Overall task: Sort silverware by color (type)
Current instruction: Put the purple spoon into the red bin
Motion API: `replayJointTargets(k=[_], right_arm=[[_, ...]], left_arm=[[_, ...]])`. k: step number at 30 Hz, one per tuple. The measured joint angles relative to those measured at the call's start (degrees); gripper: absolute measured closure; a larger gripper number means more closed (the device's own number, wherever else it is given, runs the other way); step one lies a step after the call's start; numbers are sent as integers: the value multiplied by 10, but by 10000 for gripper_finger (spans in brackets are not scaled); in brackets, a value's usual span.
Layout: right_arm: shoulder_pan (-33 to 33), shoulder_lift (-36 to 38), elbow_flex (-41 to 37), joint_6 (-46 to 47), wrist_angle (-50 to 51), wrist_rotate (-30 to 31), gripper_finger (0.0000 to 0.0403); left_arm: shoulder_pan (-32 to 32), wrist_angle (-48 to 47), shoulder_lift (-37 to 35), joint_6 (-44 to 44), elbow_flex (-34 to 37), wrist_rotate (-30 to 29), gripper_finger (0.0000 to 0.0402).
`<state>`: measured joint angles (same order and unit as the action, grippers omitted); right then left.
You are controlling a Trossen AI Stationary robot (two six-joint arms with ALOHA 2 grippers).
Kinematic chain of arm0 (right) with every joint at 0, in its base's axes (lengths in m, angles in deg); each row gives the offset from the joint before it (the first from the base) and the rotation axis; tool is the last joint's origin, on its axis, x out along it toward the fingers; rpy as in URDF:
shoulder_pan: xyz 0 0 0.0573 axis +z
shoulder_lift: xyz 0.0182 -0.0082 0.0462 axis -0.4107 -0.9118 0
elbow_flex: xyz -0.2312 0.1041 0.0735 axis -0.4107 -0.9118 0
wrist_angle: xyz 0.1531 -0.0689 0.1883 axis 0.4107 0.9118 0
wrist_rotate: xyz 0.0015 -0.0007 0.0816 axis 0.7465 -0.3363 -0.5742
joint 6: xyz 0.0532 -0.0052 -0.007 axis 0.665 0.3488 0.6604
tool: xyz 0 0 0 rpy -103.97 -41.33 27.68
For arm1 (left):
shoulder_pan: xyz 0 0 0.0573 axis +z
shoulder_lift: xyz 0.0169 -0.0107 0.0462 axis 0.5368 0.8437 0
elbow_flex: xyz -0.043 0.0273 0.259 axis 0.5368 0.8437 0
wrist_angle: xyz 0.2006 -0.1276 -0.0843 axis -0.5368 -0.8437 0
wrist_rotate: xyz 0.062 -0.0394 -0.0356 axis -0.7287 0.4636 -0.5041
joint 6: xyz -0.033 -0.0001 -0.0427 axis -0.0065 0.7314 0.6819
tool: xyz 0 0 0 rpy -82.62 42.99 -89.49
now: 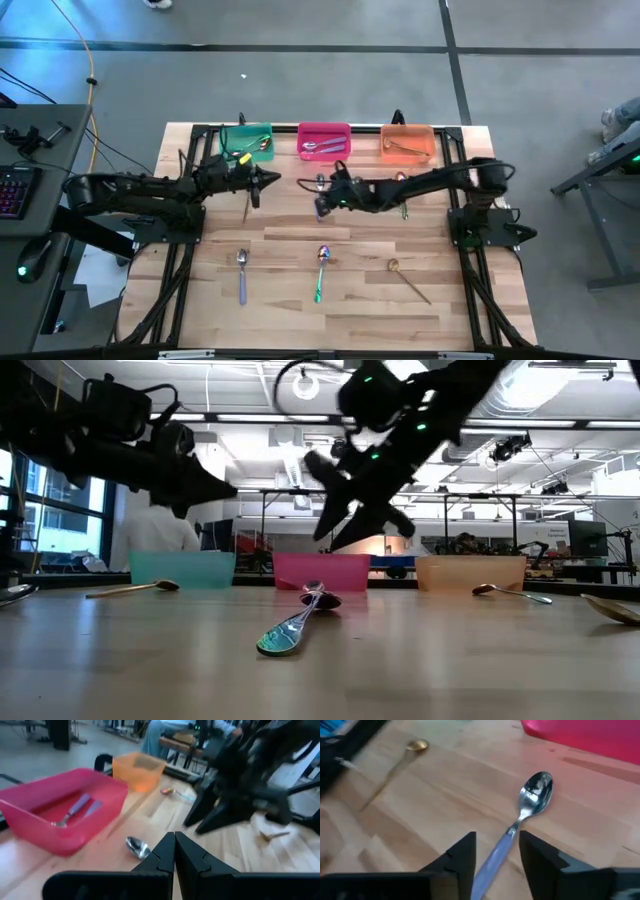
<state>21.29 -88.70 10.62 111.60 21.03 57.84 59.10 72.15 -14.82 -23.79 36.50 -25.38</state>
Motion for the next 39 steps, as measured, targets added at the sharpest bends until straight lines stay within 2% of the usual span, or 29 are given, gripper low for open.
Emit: replayJointTargets(k=[4, 8, 13, 21, 31, 36, 39], right_arm=[[-13, -59, 73, 9, 59, 0, 242], [-23, -105, 125, 15, 106, -7, 238], [-25, -144, 165, 37, 176, -11, 252], [-37, -163, 168, 26, 197, -17, 290], [-64, -162, 178, -122, 240, -88, 391], [-88, -157, 194, -202, 261, -175, 386], [-95, -154, 223, -254, 303, -186, 390]], left_arm=[[16, -28, -39, -1, 0, 8, 401], [24, -75, -72, -1, 0, 8, 401], [26, -114, -95, -3, 0, 5, 401], [26, -120, -99, -16, 0, 3, 401], [26, -142, -99, -16, 0, 0, 401], [26, -109, -99, 0, 28, -12, 401], [26, -52, -99, 29, 66, -12, 401]])
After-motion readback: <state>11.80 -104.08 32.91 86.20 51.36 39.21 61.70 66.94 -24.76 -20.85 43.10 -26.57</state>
